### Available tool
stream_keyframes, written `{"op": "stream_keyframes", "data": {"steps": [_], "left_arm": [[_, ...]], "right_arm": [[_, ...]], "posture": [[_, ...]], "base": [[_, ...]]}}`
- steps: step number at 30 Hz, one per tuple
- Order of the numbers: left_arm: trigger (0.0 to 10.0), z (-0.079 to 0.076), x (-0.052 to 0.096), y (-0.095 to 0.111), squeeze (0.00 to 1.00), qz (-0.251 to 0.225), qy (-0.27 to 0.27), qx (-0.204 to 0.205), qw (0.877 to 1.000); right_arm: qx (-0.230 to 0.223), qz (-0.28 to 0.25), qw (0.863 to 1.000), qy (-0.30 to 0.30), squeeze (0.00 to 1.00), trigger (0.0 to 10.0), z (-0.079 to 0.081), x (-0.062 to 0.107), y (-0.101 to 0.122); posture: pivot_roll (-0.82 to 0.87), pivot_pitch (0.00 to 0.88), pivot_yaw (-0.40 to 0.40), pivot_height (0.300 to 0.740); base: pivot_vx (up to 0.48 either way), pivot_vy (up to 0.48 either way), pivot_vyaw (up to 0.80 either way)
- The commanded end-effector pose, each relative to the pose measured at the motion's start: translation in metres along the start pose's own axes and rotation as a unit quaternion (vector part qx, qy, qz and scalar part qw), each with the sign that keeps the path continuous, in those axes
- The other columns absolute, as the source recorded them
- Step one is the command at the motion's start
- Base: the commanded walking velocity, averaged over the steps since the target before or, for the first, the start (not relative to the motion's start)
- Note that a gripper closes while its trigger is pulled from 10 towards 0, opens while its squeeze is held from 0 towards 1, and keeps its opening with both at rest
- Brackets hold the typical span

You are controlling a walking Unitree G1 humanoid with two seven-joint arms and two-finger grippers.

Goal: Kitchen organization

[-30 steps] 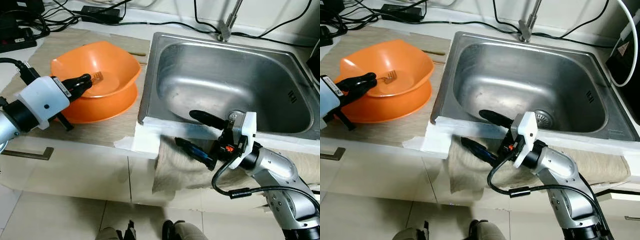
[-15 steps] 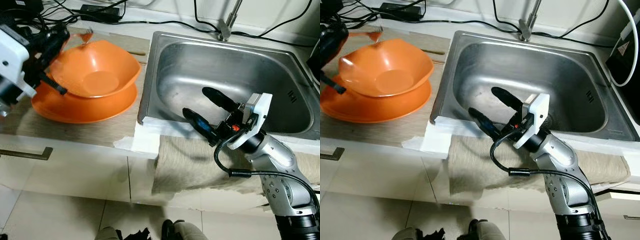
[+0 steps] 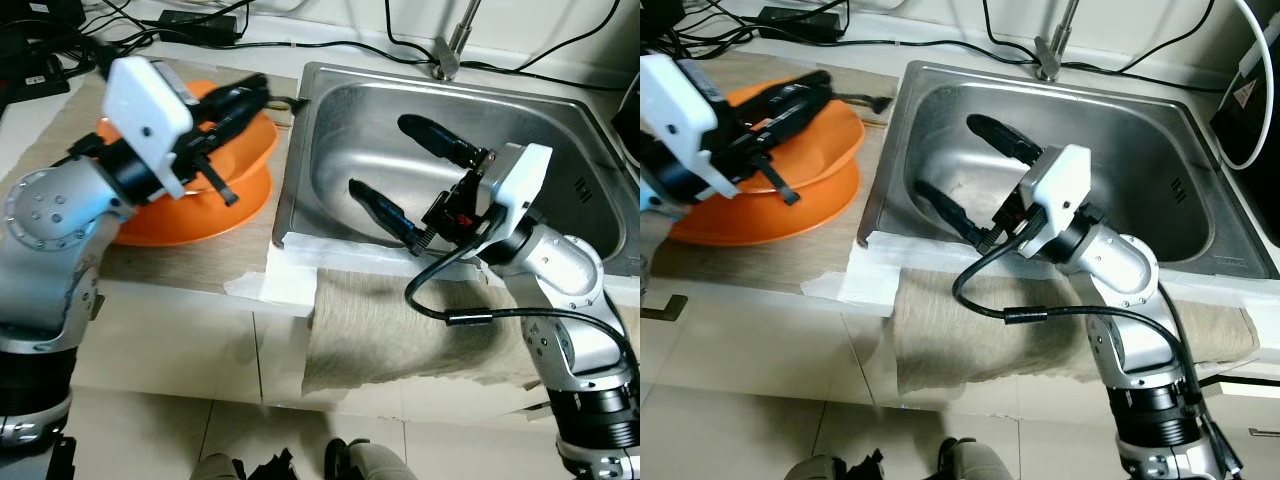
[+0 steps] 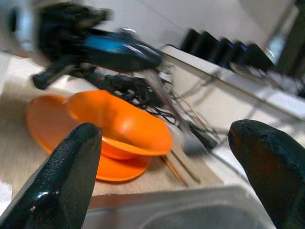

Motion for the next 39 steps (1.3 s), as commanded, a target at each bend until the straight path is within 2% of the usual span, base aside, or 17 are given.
{"op": "stream_keyframes", "data": {"steps": [1, 5, 6, 7, 8, 13, 17, 22, 23, 25, 26, 27, 39], "left_arm": [[0.0, -0.009, -0.007, 0.005, 0.00, -0.007, -0.027, -0.009, 1.000], [0.0, -0.021, -0.009, 0.014, 0.00, -0.030, -0.058, 0.011, 0.998], [0.0, -0.025, -0.009, 0.016, 0.00, -0.033, -0.068, 0.017, 0.997], [0.0, -0.029, -0.009, 0.017, 0.00, -0.035, -0.077, 0.020, 0.996], [0.0, -0.035, -0.008, 0.018, 0.00, -0.036, -0.090, 0.026, 0.995], [0.0, -0.038, -0.009, 0.019, 0.00, -0.037, -0.095, 0.027, 0.994], [0.0, -0.039, -0.006, 0.019, 0.00, -0.032, -0.100, 0.027, 0.994], [0.0, -0.041, -0.004, 0.019, 0.00, -0.030, -0.104, 0.031, 0.994], [0.0, -0.041, -0.004, 0.020, 0.00, -0.031, -0.105, 0.033, 0.993], [0.0, -0.042, -0.005, 0.020, 0.00, -0.032, -0.105, 0.034, 0.993], [0.0, -0.042, -0.005, 0.021, 0.00, -0.033, -0.106, 0.035, 0.993], [0.0, -0.042, -0.005, 0.022, 0.00, -0.035, -0.107, 0.037, 0.993], [0.0, -0.046, -0.003, 0.025, 0.00, -0.038, -0.119, 0.055, 0.991]], "right_arm": [[0.024, -0.002, 1.000, 0.015, 1.00, 10.0, 0.005, -0.003, 0.001], [0.055, 0.004, 0.998, 0.037, 1.00, 10.0, 0.017, -0.009, -0.003], [0.059, 0.004, 0.998, 0.034, 0.29, 10.0, 0.017, -0.011, -0.004], [0.060, 0.002, 0.998, 0.030, 0.03, 10.0, 0.018, -0.013, -0.004], [0.062, -0.003, 0.998, 0.019, 0.00, 10.0, 0.017, -0.017, -0.003], [0.071, -0.010, 0.997, 0.008, 0.00, 10.0, 0.017, -0.019, -0.002], [0.078, -0.019, 0.997, -0.020, 0.00, 10.0, 0.010, -0.019, 0.001], [0.085, -0.007, 0.996, -0.023, 0.00, 10.0, 0.007, -0.018, -0.005], [0.084, 0.003, 0.996, -0.016, 0.00, 8.3, 0.009, -0.017, -0.009], [0.084, 0.010, 0.996, -0.014, 0.00, 8.3, 0.011, -0.016, -0.012], [0.082, 0.014, 0.996, -0.014, 0.00, 0.5, 0.011, -0.015, -0.014], [0.079, 0.017, 0.997, -0.013, 0.00, 0.0, 0.011, -0.014, -0.015], [0.069, 0.030, 0.997, 0.003, 0.00, 0.0, 0.015, -0.012, -0.022]], "posture": [[-0.11, 0.148, -0.074, 0.740], [-0.11, 0.148, -0.075, 0.740], [-0.11, 0.148, -0.075, 0.740], [-0.11, 0.147, -0.078, 0.740], [-0.11, 0.145, -0.080, 0.740], [-0.10, 0.147, -0.086, 0.740], [-0.10, 0.146, -0.084, 0.740], [-0.10, 0.141, -0.083, 0.740], [-0.10, 0.139, -0.083, 0.740], [-0.10, 0.139, -0.083, 0.740], [-0.11, 0.134, -0.085, 0.740], [-0.11, 0.133, -0.084, 0.740], [-0.11, 0.142, -0.084, 0.740]], "base": [[0.000, 0.000, 0.00], [0.000, 0.000, 0.00], [0.000, 0.000, 0.00], [0.000, 0.000, 0.00], [0.000, 0.000, 0.00], [0.000, 0.000, 0.00], [0.000, 0.000, 0.00], [0.000, 0.000, 0.00], [0.000, 0.000, 0.00], [0.000, 0.000, 0.00], [0.000, 0.000, 0.00], [0.000, 0.000, 0.00], [0.000, 0.000, 0.00]]}}
Point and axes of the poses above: a point about 5 cm out from each wrist's last joint towards the gripper, its own x axis pointing back from the gripper into the wrist, its own y axis along the axis of the wrist's last joint, z = x × y, the point moved 4 cm from there along -x, pointing out of the wrist towards the gripper, and after that the axes turned 2 degrees about x, right-handed, at the moved point
